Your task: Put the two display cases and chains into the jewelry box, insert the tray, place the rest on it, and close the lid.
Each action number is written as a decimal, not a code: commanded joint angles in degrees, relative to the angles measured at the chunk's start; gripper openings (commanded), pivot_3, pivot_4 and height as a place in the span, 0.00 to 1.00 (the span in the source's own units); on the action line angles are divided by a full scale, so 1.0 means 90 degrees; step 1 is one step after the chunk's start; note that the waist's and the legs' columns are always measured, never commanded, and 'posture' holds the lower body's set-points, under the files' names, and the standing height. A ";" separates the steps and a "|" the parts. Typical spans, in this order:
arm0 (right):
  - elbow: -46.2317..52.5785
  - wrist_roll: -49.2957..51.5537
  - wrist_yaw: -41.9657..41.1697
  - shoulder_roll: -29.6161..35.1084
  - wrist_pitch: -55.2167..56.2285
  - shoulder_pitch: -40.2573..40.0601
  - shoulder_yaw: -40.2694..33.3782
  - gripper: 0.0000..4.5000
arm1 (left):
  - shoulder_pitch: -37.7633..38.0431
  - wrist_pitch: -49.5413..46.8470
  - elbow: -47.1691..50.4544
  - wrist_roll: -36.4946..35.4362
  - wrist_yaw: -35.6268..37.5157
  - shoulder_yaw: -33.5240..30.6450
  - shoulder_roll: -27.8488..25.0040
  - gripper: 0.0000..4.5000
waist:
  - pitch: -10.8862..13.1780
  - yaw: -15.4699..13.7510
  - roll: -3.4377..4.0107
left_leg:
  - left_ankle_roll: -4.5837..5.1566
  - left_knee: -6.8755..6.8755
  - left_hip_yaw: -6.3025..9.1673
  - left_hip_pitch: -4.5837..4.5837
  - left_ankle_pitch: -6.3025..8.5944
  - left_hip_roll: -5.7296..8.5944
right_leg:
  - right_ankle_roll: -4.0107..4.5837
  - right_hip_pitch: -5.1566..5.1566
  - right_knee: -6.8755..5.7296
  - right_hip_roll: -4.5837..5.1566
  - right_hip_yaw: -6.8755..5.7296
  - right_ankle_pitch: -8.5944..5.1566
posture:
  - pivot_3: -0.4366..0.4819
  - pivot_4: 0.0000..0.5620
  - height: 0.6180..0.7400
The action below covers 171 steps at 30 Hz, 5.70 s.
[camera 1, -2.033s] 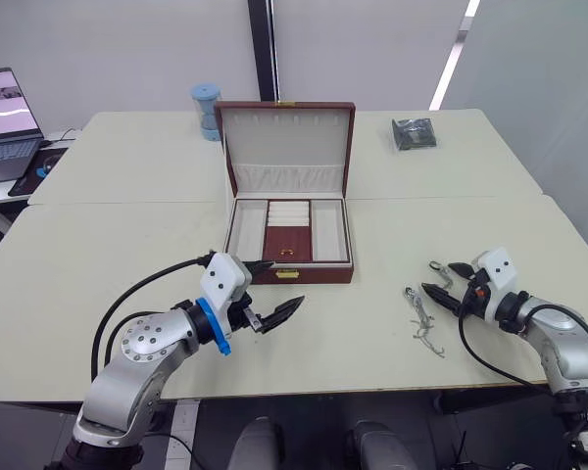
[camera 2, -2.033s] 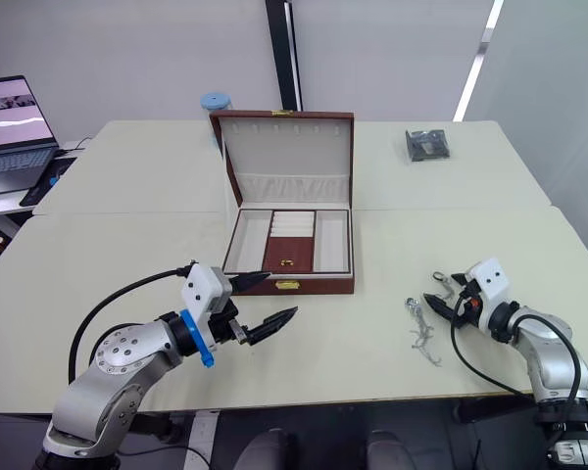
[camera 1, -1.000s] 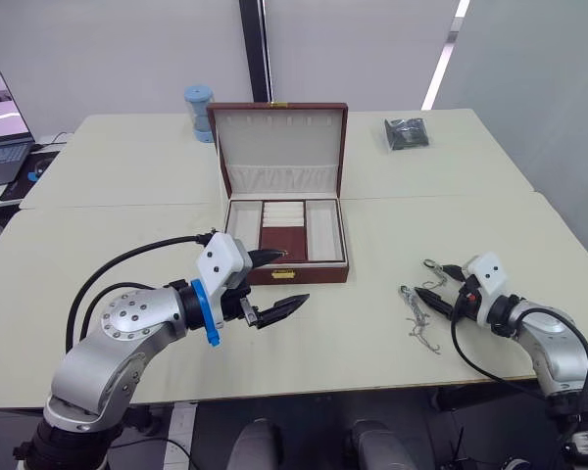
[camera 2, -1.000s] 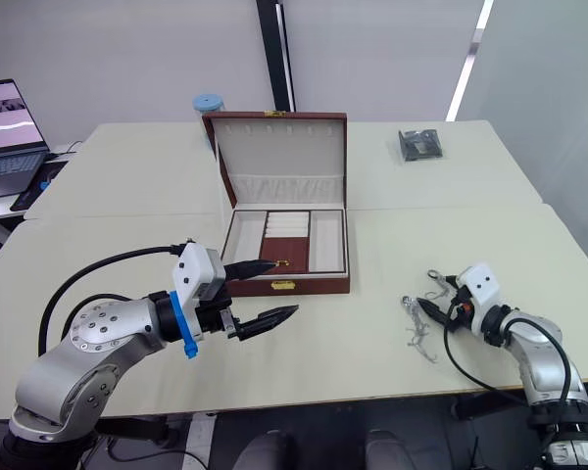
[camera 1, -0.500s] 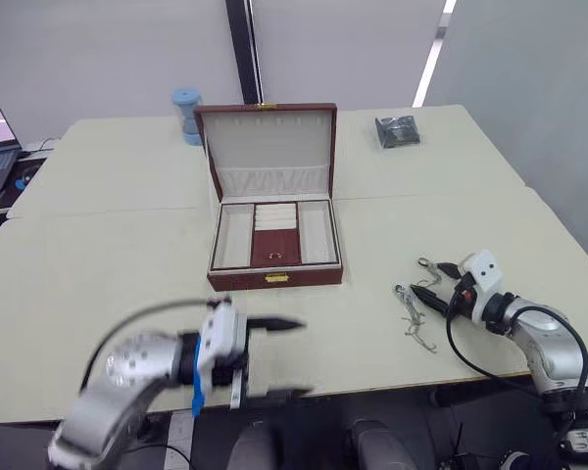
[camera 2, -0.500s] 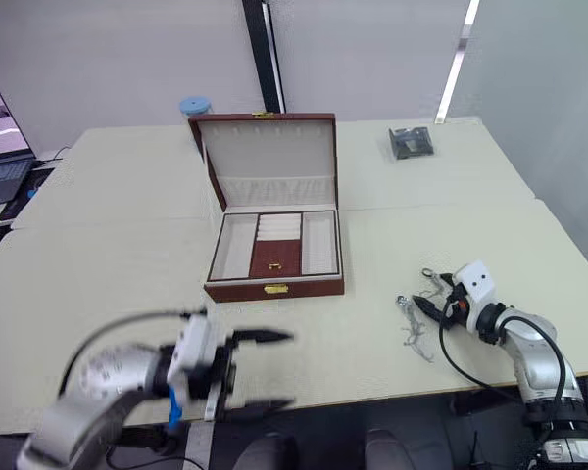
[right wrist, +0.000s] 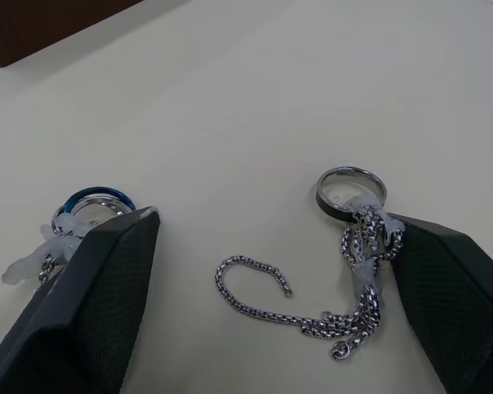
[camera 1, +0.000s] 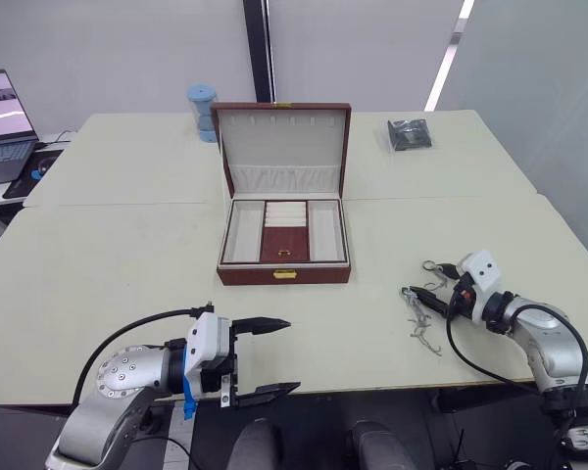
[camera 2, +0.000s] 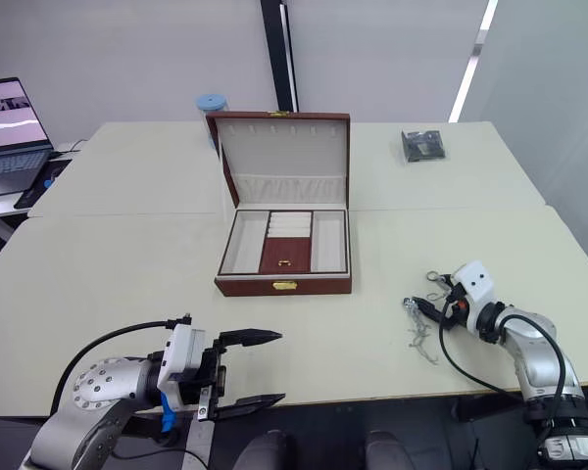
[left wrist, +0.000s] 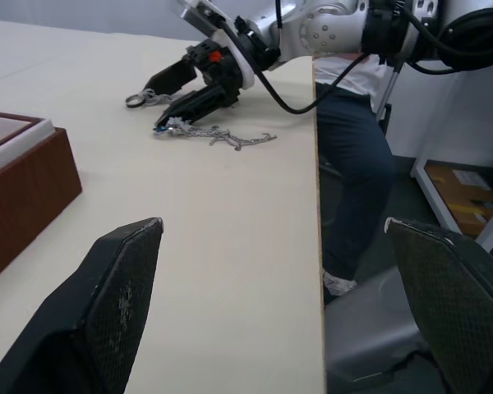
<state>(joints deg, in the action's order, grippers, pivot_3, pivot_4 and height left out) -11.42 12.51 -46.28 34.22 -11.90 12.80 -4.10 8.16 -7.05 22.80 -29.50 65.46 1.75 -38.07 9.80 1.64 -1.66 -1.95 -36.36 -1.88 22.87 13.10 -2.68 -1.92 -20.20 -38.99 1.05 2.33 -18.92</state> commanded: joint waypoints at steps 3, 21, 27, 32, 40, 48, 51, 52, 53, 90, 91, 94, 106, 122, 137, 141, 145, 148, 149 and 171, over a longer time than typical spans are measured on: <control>0.0029 -0.0001 -0.0070 0.0048 -0.0022 -0.0111 0.0003 1.00 | -0.0203 -0.0290 0.0381 -0.0268 -0.0200 -0.0177 -0.0071 1.00 | 0.0000 -0.0009 0.0000 | 0.0000 0.0000 0.0004 0.0000 0.0000 0.0000 | 0.0000 0.0001 0.0000 0.0000 -0.0005 0.0000 | 0.48 0.27 1.00; -0.0069 -0.0135 0.0041 0.0041 0.0156 -0.0219 0.0044 1.00 | -0.0713 -0.1160 0.0896 -0.0576 -0.0665 -0.0222 -0.0155 1.00 | 0.0000 -0.0009 -0.0001 | -0.0001 0.0000 0.0004 -0.0001 0.0000 0.0002 | 0.0000 0.0003 0.0000 -0.0001 -0.0005 0.0000 | 0.48 0.27 1.00; -0.0122 -0.0197 0.0164 0.0034 0.0156 -0.0213 0.0051 0.65 | -0.0825 -0.1240 0.0875 -0.0547 -0.0754 -0.0180 -0.0108 1.00 | -0.0001 -0.0005 -0.0002 | -0.0001 0.0000 0.0004 -0.0003 -0.0001 0.0002 | -0.0001 0.0004 0.0000 -0.0001 -0.0003 0.0001 | 0.48 0.27 1.00; -0.0182 -0.0206 0.0204 0.0053 0.0168 -0.0220 0.0071 0.42 | -0.0880 -0.1307 0.0925 -0.0551 -0.0808 -0.0165 -0.0094 1.00 | -0.0003 -0.0009 -0.0005 | -0.0001 -0.0004 0.0004 -0.0004 -0.0001 0.0003 | -0.0005 0.0009 0.0000 -0.0001 -0.0003 0.0003 | 0.48 0.27 1.00; -0.0316 -0.0194 0.0261 0.0067 0.0154 -0.0130 0.0068 0.08 | -0.1030 -0.1382 0.0900 -0.0542 -0.0872 -0.0130 -0.0071 1.00 | -0.0004 -0.0009 -0.0006 | -0.0001 -0.0005 0.0005 -0.0004 -0.0001 0.0004 | -0.0006 0.0010 0.0000 -0.0001 -0.0003 0.0003 | 0.48 0.27 1.00; -0.0195 0.0025 0.0180 0.0091 0.0096 -0.0081 -0.0079 0.00 | -0.1160 -0.1513 0.0975 -0.0564 -0.1003 -0.0091 -0.0007 1.00 | -0.0004 -0.0009 -0.0008 | -0.0001 -0.0005 0.0004 -0.0004 -0.0001 0.0004 | -0.0006 0.0009 0.0000 -0.0001 -0.0002 0.0003 | 0.48 0.27 1.00; -0.0006 0.0245 0.0029 0.0089 0.0081 -0.0135 -0.0178 0.00 | -0.1167 -0.1562 0.1024 -0.0581 -0.1068 -0.0102 0.0026 1.00 | -0.0004 -0.0015 -0.0008 | -0.0001 -0.0005 0.0005 -0.0002 -0.0001 0.0004 | -0.0006 0.0008 0.0000 -0.0001 -0.0003 0.0003 | 0.48 0.27 1.00; 0.0080 0.0312 -0.0021 0.0100 0.0049 -0.0150 -0.0203 0.00 | -0.1170 -0.1575 0.1036 -0.0586 -0.1082 -0.0108 0.0033 1.00 | -0.0004 -0.0019 -0.0008 | -0.0001 -0.0005 0.0005 -0.0001 -0.0001 0.0004 | -0.0006 0.0008 0.0000 -0.0001 -0.0003 0.0003 | 0.48 0.27 1.00; 0.0169 0.0378 -0.0070 0.0116 0.0008 -0.0159 -0.0224 0.00 | -0.1182 -0.1601 0.1051 -0.0597 -0.1104 -0.0113 0.0038 1.00 | -0.0004 -0.0018 -0.0008 | -0.0001 -0.0005 0.0005 0.0002 -0.0001 0.0005 | -0.0006 0.0006 0.0000 -0.0001 -0.0004 0.0003 | 0.48 0.27 1.00; -0.1035 0.0368 -0.0291 -0.2459 -0.1276 0.4626 0.1704 0.00 | 0.1211 -0.1302 0.2429 -0.0049 -0.4159 -0.1502 0.1300 1.00 | 0.0009 0.0029 -0.0007 | -0.0001 0.0005 0.0006 0.0009 0.0000 -0.0001 | -0.0004 -0.0016 -0.0001 0.0005 -0.0004 0.0004 | 0.48 0.27 1.00; -0.1290 0.0295 -0.0264 -0.2623 -0.1170 0.4796 0.1732 0.00 | 0.1344 -0.1218 0.2420 0.0022 -0.4198 -0.1507 0.1373 1.00 | 0.0009 0.0032 -0.0007 | -0.0001 0.0008 0.0004 0.0010 0.0000 -0.0001 | -0.0003 -0.0019 -0.0001 0.0005 -0.0003 0.0005 | 0.48 0.27 1.00; -0.1896 0.0113 -0.0228 -0.3006 -0.0873 0.5152 0.1782 0.00 | 0.1631 -0.0963 0.2389 0.0238 -0.4301 -0.1485 0.1582 1.00 | 0.0009 0.0035 -0.0007 | -0.0001 0.0012 0.0004 0.0011 0.0000 -0.0002 | -0.0002 -0.0023 -0.0002 0.0006 -0.0004 0.0005 | 0.48 0.27 1.00; -0.3859 -0.0481 -0.0009 -0.4088 0.0152 0.5960 0.1772 0.00 | 0.2485 -0.0289 0.2500 0.0639 -0.4604 -0.1518 0.2134 1.00 | 0.0009 0.0037 -0.0007 | -0.0001 0.0022 -0.0001 0.0014 0.0000 0.0000 | 0.0005 -0.0032 -0.0001 0.0013 -0.0003 0.0003 | 0.48 0.27 1.00; -0.4924 -0.0992 0.0529 -0.4651 0.0658 0.6204 0.1650 0.00 | 0.2473 -0.0293 0.2566 0.0756 -0.4726 -0.1281 0.2169 1.00 | 0.0009 0.0093 -0.0006 | -0.0003 0.0032 -0.0005 0.0018 0.0001 -0.0002 | 0.0012 -0.0043 -0.0002 0.0013 -0.0001 -0.0001 | 0.48 0.27 1.00; -0.4799 -0.0951 0.0489 -0.4650 0.0642 0.6204 0.1390 0.64 | 0.2038 -0.0737 0.2629 0.1521 -0.5258 -0.0569 0.2162 1.00 | 0.0010 0.0121 -0.0007 | -0.0003 0.0033 -0.0007 0.0020 0.0001 0.0000 | 0.0012 -0.0043 -0.0002 0.0014 0.0001 -0.0001 | 0.48 0.27 1.00; -0.4360 -0.0891 0.0150 -0.4397 0.0709 0.5952 0.1397 0.91 | 0.1982 -0.0942 0.2731 0.1512 -0.5346 -0.0497 0.2203 1.00 | 0.0011 0.0132 -0.0007 | -0.0004 0.0034 -0.0002 0.0024 0.0001 -0.0003 | 0.0012 -0.0049 -0.0005 0.0013 -0.0004 -0.0001 | 0.48 0.27 1.00; -0.2911 -0.0484 -0.0402 -0.3548 0.0557 0.4922 0.1078 1.00 | 0.1162 -0.1940 0.2796 0.0821 -0.5347 -0.1213 0.1784 1.00 | 0.0005 0.0013 -0.0016 | -0.0004 0.0031 0.0007 0.0025 0.0001 0.0001 | 0.0012 -0.0041 -0.0003 0.0014 -0.0013 -0.0001 | 0.48 0.27 1.00; -0.1693 -0.0155 -0.0784 -0.2934 0.0147 0.4095 0.0962 1.00 | 0.0824 -0.2417 0.2614 0.0198 -0.5168 -0.1818 0.1472 1.00 | 0.0005 -0.0004 -0.0017 | -0.0004 0.0027 0.0010 0.0030 0.0001 0.0003 | 0.0011 -0.0037 0.0001 0.0017 -0.0018 0.0000 | 0.48 0.27 1.00; -0.1252 -0.0029 -0.0938 -0.2663 -0.0016 0.3778 0.0916 1.00 | 0.0745 -0.2519 0.2492 -0.0041 -0.5035 -0.2058 0.1342 1.00 | 0.0005 -0.0001 -0.0017 | -0.0004 0.0027 0.0008 0.0032 0.0001 0.0006 | 0.0010 -0.0039 0.0002 0.0019 -0.0015 0.0000 | 0.48 0.27 1.00; 0.0767 0.0881 -0.1655 0.1163 -0.0299 -0.0144 -0.1191 1.00 | -0.0190 -0.1875 -0.2343 -0.0101 -0.1759 -0.3894 -0.1689 1.00 | 0.0015 0.0026 -0.0012 | -0.0005 0.0033 -0.0009 0.0034 0.0000 -0.0005 | 0.0011 -0.0061 0.0000 0.0004 -0.0001 -0.0003 | 0.48 0.27 1.00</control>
<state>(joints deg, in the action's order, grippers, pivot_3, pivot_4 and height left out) -6.12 19.22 -61.19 43.40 -15.81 12.01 -12.13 7.12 -26.32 3.70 -31.35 48.04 -31.07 -51.86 9.94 1.88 -1.77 -1.99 -36.06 -1.96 23.18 13.10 -2.72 -1.82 -20.74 -38.99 1.09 2.33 -18.95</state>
